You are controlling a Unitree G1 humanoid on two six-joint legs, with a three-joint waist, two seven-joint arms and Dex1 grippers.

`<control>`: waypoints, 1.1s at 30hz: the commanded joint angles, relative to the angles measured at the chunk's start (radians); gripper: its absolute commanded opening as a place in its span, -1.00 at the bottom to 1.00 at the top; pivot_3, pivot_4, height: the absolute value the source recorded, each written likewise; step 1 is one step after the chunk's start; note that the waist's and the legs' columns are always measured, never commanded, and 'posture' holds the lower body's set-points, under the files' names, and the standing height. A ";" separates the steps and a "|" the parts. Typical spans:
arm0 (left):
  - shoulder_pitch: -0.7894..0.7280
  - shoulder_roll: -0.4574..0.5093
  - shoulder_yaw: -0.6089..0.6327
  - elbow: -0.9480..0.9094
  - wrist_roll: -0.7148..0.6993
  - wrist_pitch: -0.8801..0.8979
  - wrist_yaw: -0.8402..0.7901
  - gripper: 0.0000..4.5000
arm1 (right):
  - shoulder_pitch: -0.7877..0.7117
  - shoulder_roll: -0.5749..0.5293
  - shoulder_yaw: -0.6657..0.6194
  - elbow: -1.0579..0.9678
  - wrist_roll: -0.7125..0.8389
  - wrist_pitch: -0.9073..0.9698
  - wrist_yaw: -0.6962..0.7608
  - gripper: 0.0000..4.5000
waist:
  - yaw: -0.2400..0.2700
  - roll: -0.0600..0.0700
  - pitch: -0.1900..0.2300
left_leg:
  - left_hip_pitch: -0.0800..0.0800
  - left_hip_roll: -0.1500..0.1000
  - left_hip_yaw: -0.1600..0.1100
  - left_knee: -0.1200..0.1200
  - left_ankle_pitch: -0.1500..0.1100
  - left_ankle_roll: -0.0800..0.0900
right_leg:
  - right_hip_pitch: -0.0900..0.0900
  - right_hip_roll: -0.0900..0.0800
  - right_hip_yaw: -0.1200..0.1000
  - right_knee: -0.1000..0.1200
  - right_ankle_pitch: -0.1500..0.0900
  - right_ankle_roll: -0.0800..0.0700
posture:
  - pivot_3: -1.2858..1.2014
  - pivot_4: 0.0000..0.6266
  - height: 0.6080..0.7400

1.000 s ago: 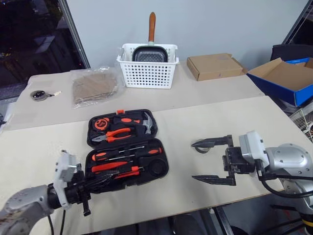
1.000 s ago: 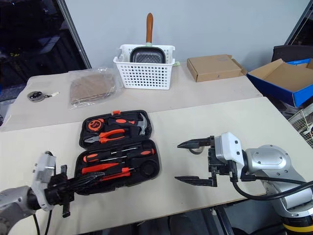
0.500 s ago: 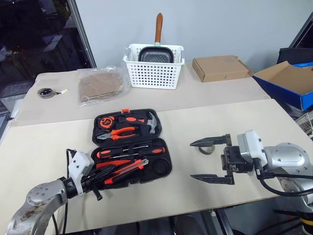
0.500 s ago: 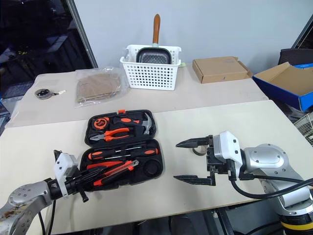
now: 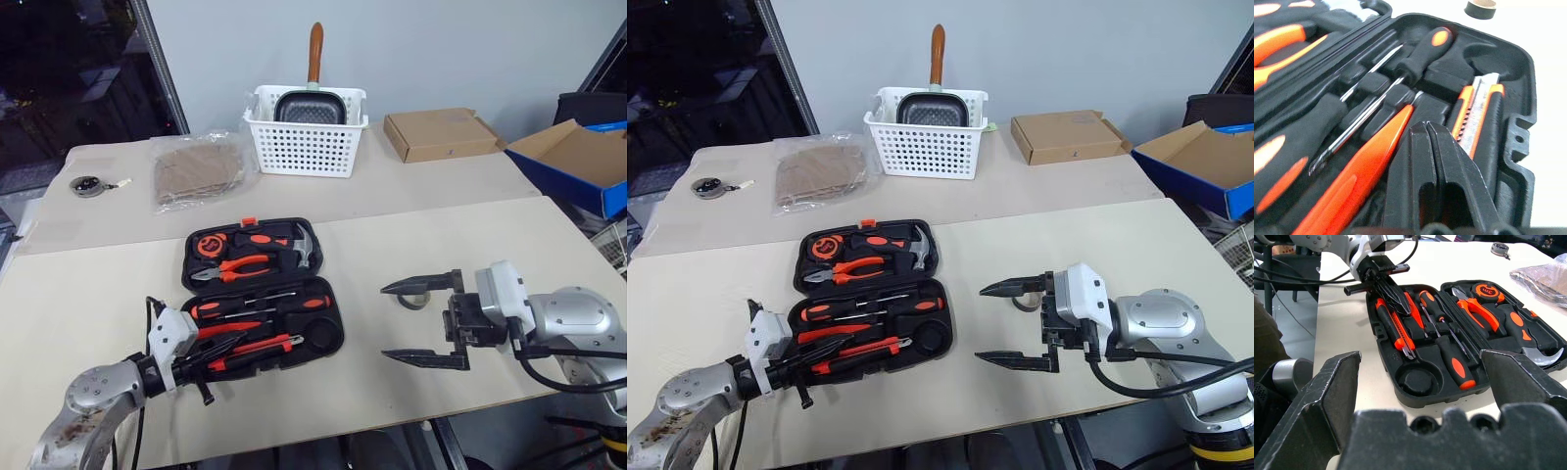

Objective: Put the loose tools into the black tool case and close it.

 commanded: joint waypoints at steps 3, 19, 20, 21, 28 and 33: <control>0.056 0.018 0.010 0.052 0.043 -0.120 -0.081 -0.96 | 0.006 -0.001 -0.027 -0.037 0.012 -0.007 -0.013 1.00 | -0.007 0.000 0.000 | 0.000 0.000 0.000 0.000 -0.001 0.001 | 0.000 0.000 0.000 -0.001 0.000 0.000 | 0.03 -0.52 1.00; 0.095 0.110 0.142 0.204 0.018 -0.321 -0.177 -0.96 | -0.005 -0.003 -0.021 -0.027 0.011 -0.008 -0.012 1.00 | -0.025 0.000 0.000 | 0.000 0.001 0.001 -0.001 -0.001 0.001 | 0.000 0.001 0.000 0.001 -0.002 -0.001 | 0.03 -0.52 1.00; 0.098 0.111 0.160 0.174 -0.032 -0.289 -0.185 -0.96 | -0.005 -0.003 -0.021 -0.026 0.011 -0.008 -0.011 1.00 | -0.025 -0.001 0.001 | 0.000 0.001 0.001 -0.001 -0.001 0.001 | 0.000 0.000 0.000 0.001 -0.002 -0.001 | 0.03 -0.52 1.00; 0.100 0.113 0.172 0.146 -0.075 -0.257 -0.189 -0.96 | -0.005 -0.003 -0.022 -0.025 0.011 -0.009 -0.010 1.00 | -0.023 -0.001 0.001 | 0.000 0.002 0.001 -0.001 -0.001 0.001 | -0.001 0.000 0.000 0.001 -0.001 -0.001 | 0.03 -0.52 1.00; 0.081 0.126 0.154 -0.046 -0.259 -0.002 -0.139 -0.96 | -0.018 0.004 -0.010 -0.019 0.010 -0.009 -0.009 1.00 | -0.013 -0.001 0.000 | -0.014 0.001 -0.001 0.000 -0.001 0.001 | -0.016 0.000 -0.001 0.001 0.000 0.001 | 0.03 -0.52 1.00; 0.094 0.151 0.086 -0.065 -0.163 0.029 -0.144 -0.96 | -0.019 0.003 -0.010 -0.019 0.010 -0.009 -0.007 1.00 | -0.022 -0.001 0.000 | -0.015 0.001 0.000 0.000 -0.001 0.002 | -0.015 0.000 -0.001 0.001 0.000 0.000 | 0.03 -0.52 1.00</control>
